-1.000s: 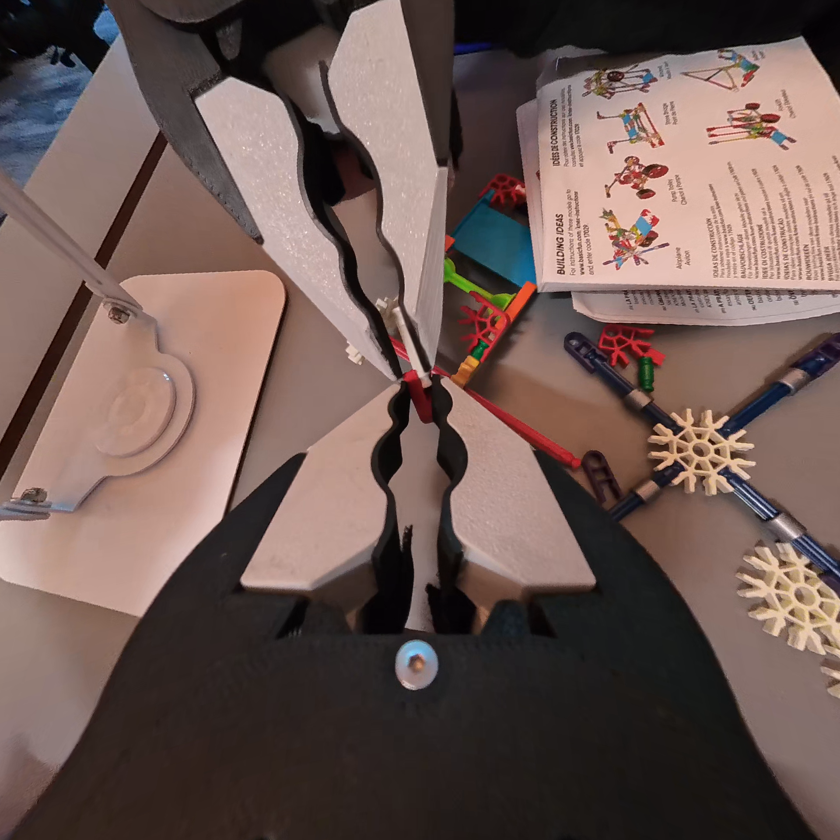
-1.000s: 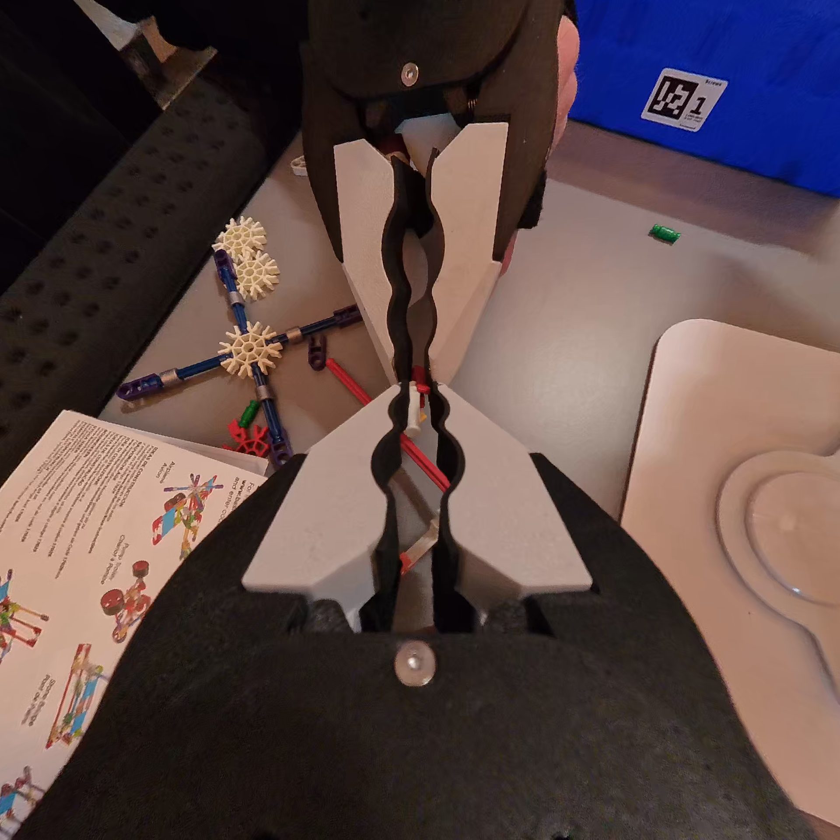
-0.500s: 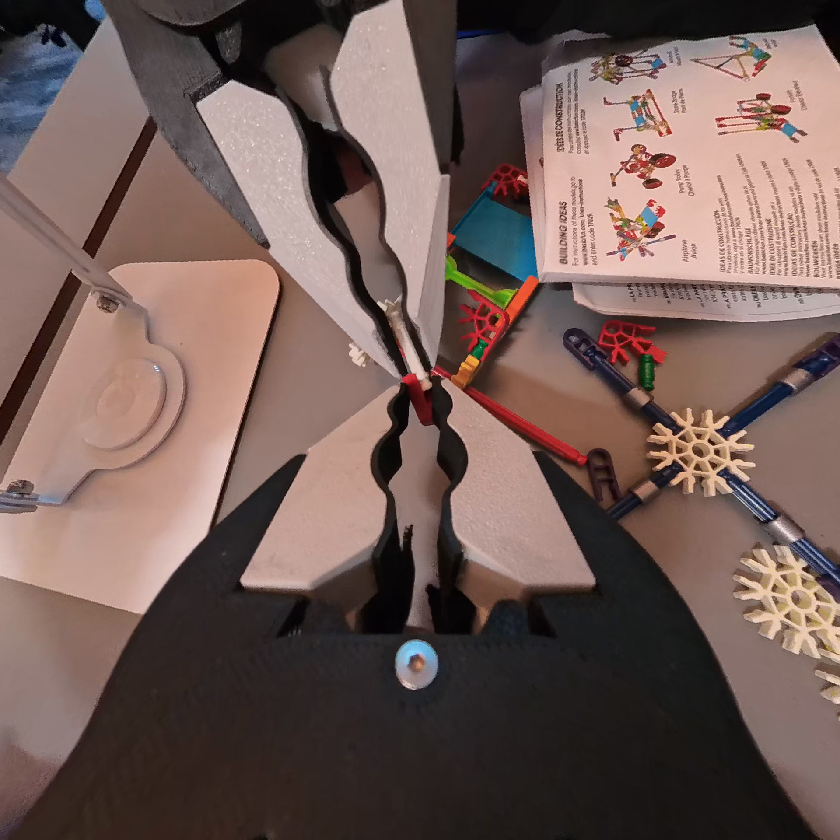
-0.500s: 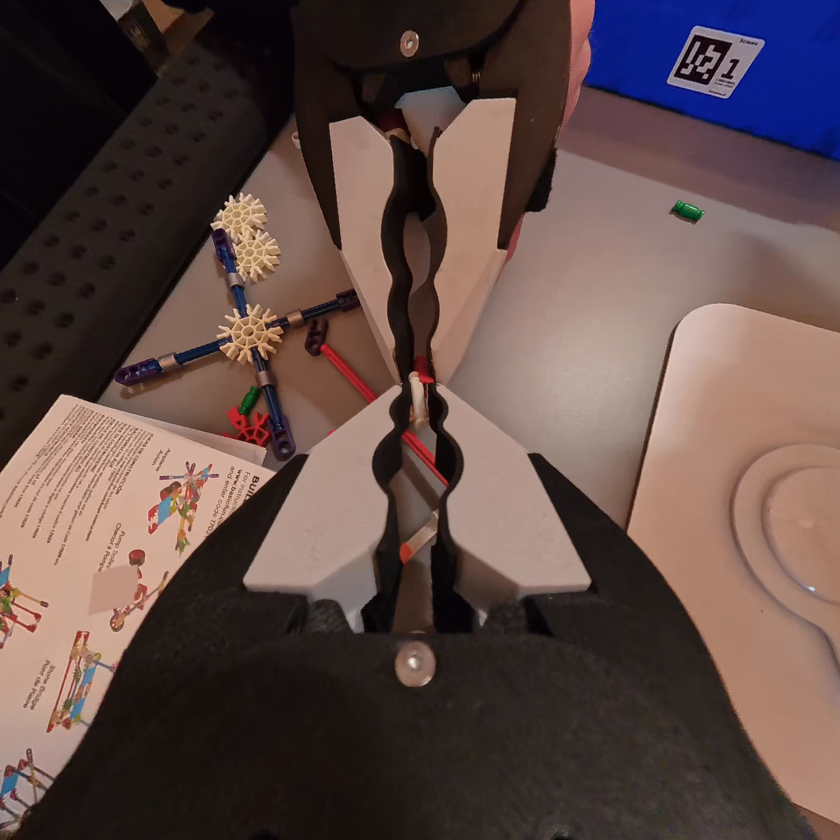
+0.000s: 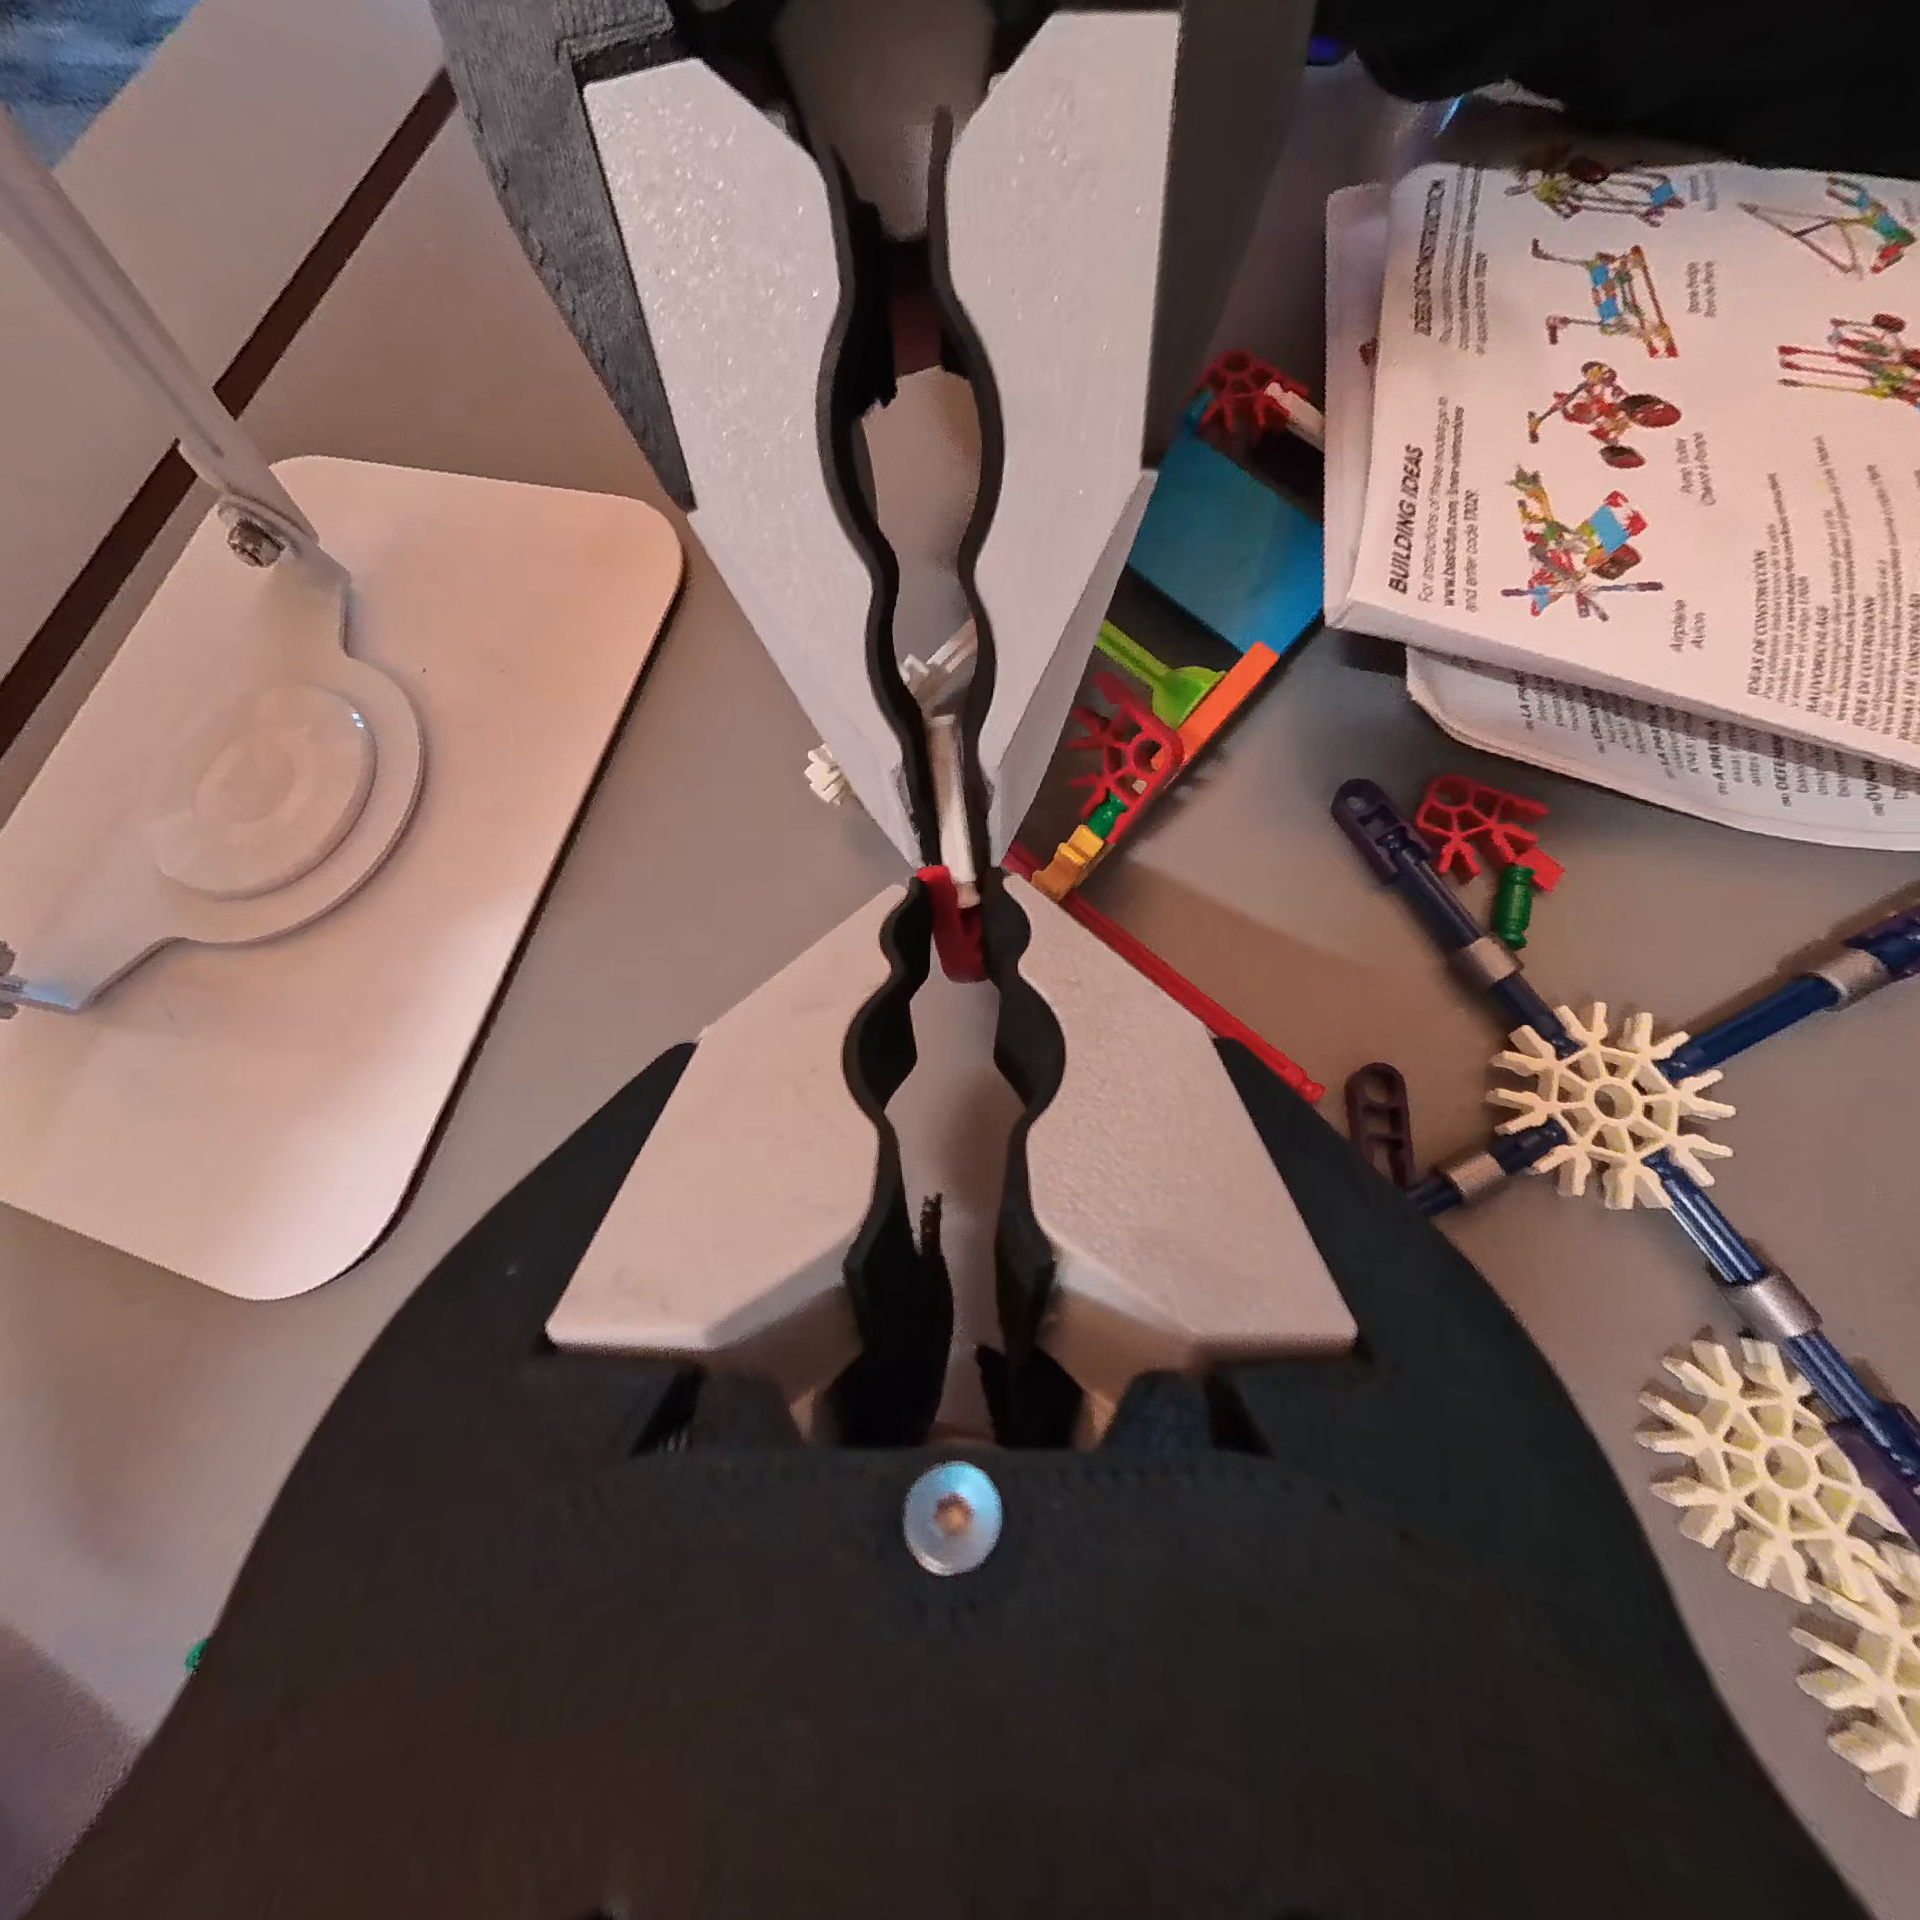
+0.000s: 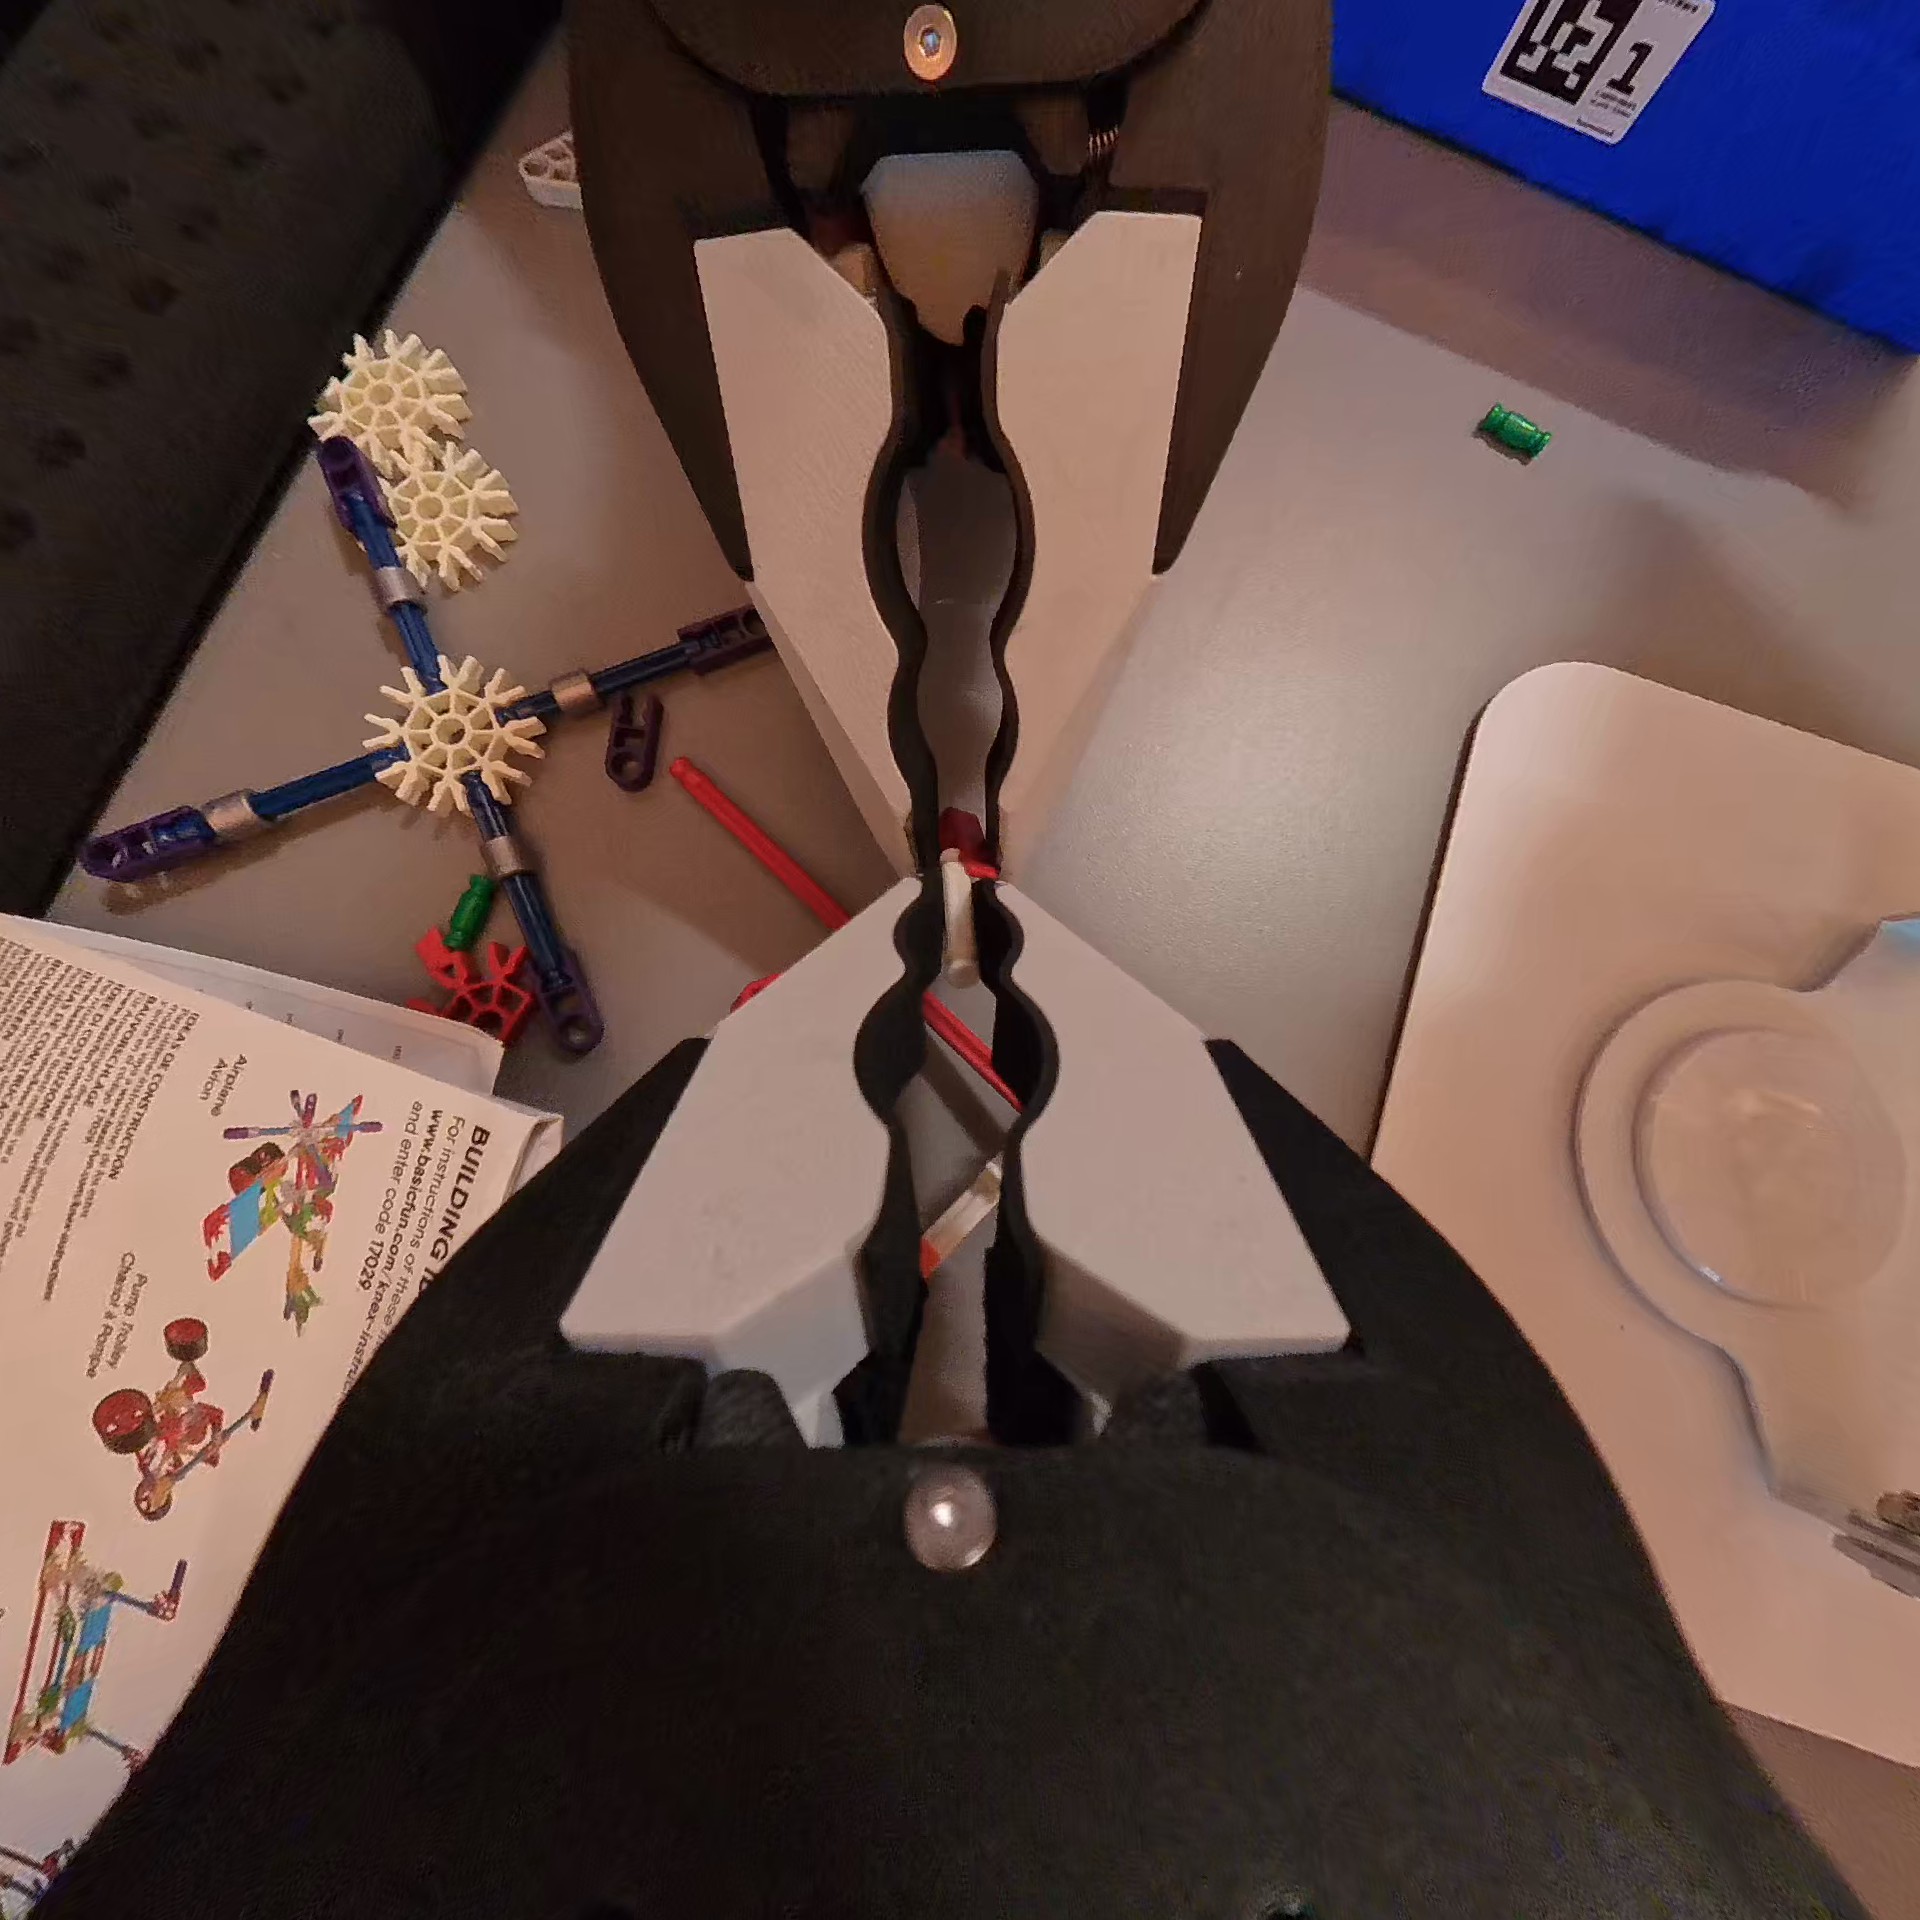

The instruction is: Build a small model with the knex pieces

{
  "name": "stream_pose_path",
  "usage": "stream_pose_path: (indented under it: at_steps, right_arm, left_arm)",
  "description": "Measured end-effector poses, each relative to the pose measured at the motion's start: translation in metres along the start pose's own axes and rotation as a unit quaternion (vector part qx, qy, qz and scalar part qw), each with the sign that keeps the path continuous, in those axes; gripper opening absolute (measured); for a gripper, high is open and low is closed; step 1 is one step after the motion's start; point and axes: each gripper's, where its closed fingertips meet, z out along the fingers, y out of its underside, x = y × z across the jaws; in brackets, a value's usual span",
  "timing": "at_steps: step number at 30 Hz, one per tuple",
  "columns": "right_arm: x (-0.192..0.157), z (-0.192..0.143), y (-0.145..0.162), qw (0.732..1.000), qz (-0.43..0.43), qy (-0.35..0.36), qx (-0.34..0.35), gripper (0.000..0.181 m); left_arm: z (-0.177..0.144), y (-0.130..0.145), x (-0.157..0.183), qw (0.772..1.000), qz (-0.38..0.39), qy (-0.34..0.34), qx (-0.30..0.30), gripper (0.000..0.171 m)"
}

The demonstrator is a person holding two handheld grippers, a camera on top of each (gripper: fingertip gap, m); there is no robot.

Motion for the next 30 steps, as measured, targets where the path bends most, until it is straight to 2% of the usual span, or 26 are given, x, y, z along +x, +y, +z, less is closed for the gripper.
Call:
stream_pose_path:
  at_steps: [12,18,23,25,30]
  right_arm:
    - [0.008,0.0,0.003,0.999,0.003,0.041,-0.033,0.003]
    - [0.01,-0.001,0.005,0.998,0.043,0.028,-0.021,0.003]
    - [0.01,-0.005,0.002,0.998,0.053,0.013,0.016,0.003]
    - [0.011,-0.004,0.0,0.998,0.053,0.016,0.021,0.003]
    - [0.016,-0.004,-0.001,0.997,0.062,0.017,0.037,0.003]
  left_arm:
    - [0.003,0.0,-0.007,0.999,0.005,-0.047,-0.015,0.006]
    - [0.004,0.0,-0.01,0.997,0.024,-0.074,-0.022,0.007]
    - [0.001,-0.003,-0.011,0.999,0.009,-0.049,0.006,0.01]
    - [0.0,0.0,-0.014,0.998,0.015,-0.054,0.0,0.01]
    - [-0.002,0.001,-0.018,0.999,-0.034,-0.035,0.014,0.011]
